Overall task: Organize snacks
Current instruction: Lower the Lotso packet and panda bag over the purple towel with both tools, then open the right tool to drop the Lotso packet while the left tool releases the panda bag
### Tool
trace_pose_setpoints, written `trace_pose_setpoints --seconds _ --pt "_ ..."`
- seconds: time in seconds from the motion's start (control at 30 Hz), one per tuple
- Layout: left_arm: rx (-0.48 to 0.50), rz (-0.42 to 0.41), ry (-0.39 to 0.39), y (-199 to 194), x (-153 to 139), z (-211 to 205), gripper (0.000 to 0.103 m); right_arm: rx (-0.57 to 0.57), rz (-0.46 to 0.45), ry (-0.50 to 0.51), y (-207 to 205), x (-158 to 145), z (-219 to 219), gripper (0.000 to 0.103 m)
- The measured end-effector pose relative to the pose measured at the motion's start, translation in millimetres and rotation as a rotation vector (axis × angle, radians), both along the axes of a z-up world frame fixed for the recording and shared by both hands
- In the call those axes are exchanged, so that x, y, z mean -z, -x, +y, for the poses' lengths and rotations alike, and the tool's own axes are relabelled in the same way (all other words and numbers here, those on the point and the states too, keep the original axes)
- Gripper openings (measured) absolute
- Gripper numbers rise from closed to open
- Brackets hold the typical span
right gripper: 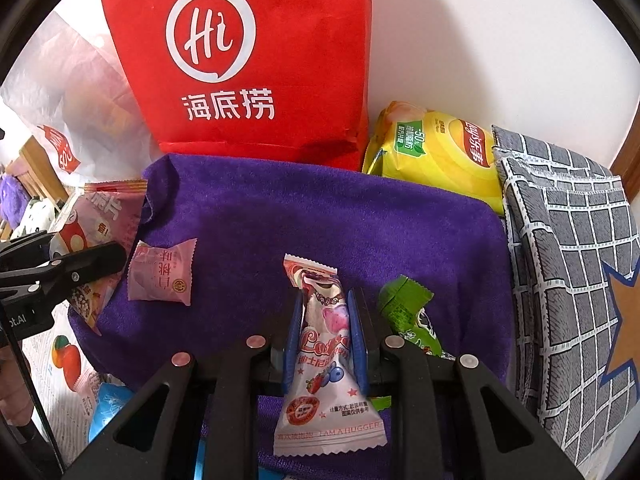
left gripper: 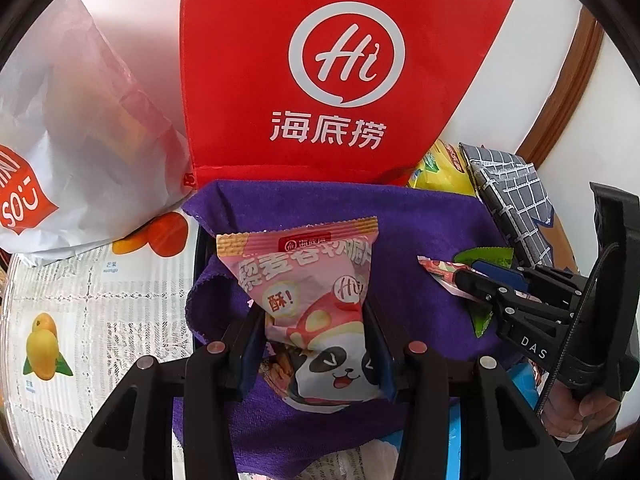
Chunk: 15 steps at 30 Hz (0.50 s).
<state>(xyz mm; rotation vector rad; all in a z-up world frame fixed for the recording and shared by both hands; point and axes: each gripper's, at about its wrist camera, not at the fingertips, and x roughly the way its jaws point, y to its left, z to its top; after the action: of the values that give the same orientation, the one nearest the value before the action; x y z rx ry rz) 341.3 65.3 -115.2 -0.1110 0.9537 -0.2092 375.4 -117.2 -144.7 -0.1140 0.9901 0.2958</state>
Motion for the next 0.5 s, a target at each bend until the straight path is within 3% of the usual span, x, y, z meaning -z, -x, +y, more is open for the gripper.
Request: trace_pose_setpoints --seconds 0.3,0.37,0.5 --pt "0.017 0.020 -0.017 -0.6 4.3 -4.3 0.044 -0.031 -0.018 0.010 4.0 -5.8 5.2 0.025" --pt "0.017 0.020 -0.017 -0.5 4.0 -3.9 0.044 -0.035 -0.029 0.011 5.5 -8.8 6.5 0.031" --pt "0.017 0.021 -0.014 -1.0 3.9 -3.6 0.044 -0.030 -0.049 0.014 7.8 -16.2 4.8 0.033"
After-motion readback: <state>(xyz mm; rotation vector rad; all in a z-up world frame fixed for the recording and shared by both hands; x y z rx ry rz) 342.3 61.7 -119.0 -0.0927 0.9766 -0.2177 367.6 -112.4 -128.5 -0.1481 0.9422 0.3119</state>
